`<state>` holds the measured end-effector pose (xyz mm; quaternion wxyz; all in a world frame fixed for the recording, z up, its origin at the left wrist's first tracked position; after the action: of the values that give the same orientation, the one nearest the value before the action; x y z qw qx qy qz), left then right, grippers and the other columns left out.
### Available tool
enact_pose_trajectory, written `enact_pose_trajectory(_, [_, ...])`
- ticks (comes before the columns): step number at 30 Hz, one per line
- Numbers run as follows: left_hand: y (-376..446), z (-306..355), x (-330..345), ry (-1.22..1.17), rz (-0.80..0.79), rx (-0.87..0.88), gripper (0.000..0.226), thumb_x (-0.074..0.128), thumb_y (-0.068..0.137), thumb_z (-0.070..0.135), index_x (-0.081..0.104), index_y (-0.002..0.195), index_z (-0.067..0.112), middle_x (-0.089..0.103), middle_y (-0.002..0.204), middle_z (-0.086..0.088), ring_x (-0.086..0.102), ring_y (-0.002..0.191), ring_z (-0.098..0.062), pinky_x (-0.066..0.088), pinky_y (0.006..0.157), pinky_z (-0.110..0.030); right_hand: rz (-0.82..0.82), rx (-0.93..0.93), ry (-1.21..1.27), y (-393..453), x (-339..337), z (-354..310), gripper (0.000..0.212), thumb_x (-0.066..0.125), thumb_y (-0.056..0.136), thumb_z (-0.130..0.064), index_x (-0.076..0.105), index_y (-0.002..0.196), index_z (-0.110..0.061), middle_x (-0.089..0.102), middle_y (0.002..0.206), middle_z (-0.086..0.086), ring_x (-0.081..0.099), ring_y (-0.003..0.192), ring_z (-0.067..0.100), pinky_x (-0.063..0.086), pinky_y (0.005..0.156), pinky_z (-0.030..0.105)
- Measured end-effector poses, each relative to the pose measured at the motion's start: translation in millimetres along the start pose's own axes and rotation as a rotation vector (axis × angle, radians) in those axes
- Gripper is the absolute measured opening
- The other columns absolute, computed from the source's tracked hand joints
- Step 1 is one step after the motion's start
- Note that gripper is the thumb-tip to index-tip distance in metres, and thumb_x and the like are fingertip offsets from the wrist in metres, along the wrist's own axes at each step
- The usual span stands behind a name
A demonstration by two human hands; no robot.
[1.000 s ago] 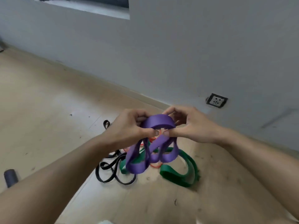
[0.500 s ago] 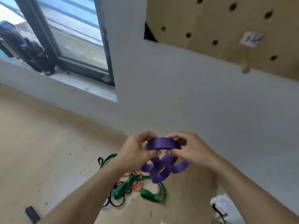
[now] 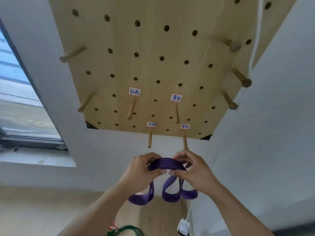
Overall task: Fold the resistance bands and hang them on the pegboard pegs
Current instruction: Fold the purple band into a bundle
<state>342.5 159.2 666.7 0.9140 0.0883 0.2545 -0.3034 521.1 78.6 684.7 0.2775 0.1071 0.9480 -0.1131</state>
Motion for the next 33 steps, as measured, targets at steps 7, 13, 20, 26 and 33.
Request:
enact_pose_trajectory(7, [77,13,67,0.072,-0.038,-0.143,0.025,0.079,0.081,0.024,0.066,0.101,0.032,0.07,0.093,0.015,0.065,0.091,-0.009,0.054,0.085,-0.032,0.031,-0.006,0.006,52,-55,60,0.037,0.088,0.074,-0.017,0.07,0.101,-0.035,0.074,0.099,-0.022,0.067,0.098,-0.004,0.055,0.087,0.025])
enact_pose_trajectory(13, [124,13,83,0.143,-0.029,-0.237,0.023,0.072,0.085,0.021,0.065,0.106,0.027,0.072,0.093,0.009,0.066,0.089,-0.012,0.053,0.081,-0.029,0.02,-0.01,-0.045,108,-63,85,0.032,0.083,0.076,-0.013,0.071,0.1,-0.031,0.075,0.099,-0.015,0.068,0.098,0.001,0.052,0.089,0.022])
enact_pose_trajectory(20, [137,13,87,0.198,0.051,-0.261,0.051,0.07,0.09,0.028,0.055,0.139,0.028,0.058,0.139,0.001,0.058,0.124,-0.023,0.049,0.099,-0.033,0.103,0.001,-0.028,146,-63,95,0.035,0.086,0.078,-0.014,0.061,0.099,-0.028,0.07,0.095,-0.018,0.064,0.091,-0.004,0.05,0.083,0.021])
enact_pose_trajectory(26, [136,6,100,0.174,-0.064,-0.223,0.043,0.07,0.085,0.022,0.06,0.125,0.035,0.066,0.12,0.007,0.064,0.111,-0.02,0.053,0.096,-0.036,0.039,-0.116,-0.315,152,-64,95,0.024,0.08,0.085,-0.032,0.056,0.088,-0.03,0.067,0.084,-0.015,0.066,0.082,0.011,0.054,0.074,0.03])
enact_pose_trajectory(33, [141,9,103,0.183,0.003,-0.221,0.054,0.069,0.09,0.032,0.052,0.142,0.03,0.057,0.139,0.002,0.06,0.122,-0.02,0.049,0.098,-0.03,0.026,-0.338,-0.609,150,-62,81,0.021,0.064,0.097,-0.034,0.046,0.1,-0.024,0.066,0.081,-0.007,0.063,0.07,0.014,0.037,0.06,0.022])
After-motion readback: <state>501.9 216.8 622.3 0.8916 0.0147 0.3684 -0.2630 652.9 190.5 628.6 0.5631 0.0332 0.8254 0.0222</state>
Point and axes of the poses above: each hand's wrist, its own y-axis towards the middle knuckle, its own x-axis out of the palm, z = x × y, the point moved 5 cm from there along y, towards the middle knuckle
